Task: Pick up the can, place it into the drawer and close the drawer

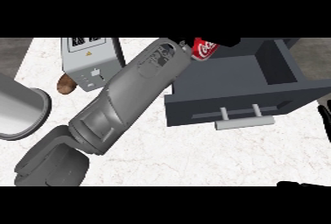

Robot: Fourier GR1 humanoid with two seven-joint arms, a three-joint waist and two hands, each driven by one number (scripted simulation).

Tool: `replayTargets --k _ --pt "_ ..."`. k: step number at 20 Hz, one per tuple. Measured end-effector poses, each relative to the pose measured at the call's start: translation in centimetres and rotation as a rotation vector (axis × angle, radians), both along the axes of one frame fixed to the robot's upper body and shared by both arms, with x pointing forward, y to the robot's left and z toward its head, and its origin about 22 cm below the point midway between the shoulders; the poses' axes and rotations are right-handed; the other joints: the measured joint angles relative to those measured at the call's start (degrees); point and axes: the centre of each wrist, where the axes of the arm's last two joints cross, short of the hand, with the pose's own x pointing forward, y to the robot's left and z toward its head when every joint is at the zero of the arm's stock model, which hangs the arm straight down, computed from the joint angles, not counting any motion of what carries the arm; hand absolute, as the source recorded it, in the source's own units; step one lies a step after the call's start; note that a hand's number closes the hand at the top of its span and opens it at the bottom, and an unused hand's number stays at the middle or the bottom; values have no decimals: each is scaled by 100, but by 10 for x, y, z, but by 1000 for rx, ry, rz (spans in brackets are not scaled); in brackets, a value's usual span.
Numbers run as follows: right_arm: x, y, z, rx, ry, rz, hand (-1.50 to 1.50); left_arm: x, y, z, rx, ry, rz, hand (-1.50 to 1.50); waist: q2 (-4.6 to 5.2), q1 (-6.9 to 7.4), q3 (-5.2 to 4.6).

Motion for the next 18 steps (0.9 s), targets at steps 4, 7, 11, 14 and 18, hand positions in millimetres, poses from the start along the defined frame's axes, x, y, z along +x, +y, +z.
replayTargets --k 4,7,11,14,18 --pt "5 2 4 -1 -10 5 -150 0 1 -10 33 -11 10 150 17 -64 1" --pt "9 0 5 -6 -15 6 -150 2 3 -13 54 -25 17 -150 30 -84 0" --pt "10 0 2 -10 -9 19 -150 1 4 -21 65 -23 50 -150 35 -136 2" --pt "9 2 4 -14 -12 18 -150 3 8 -25 63 -19 73 -150 43 -138 0" --pt "7 3 6 -19 -15 24 -150 4 11 -32 61 -23 104 -150 39 -155 -1"
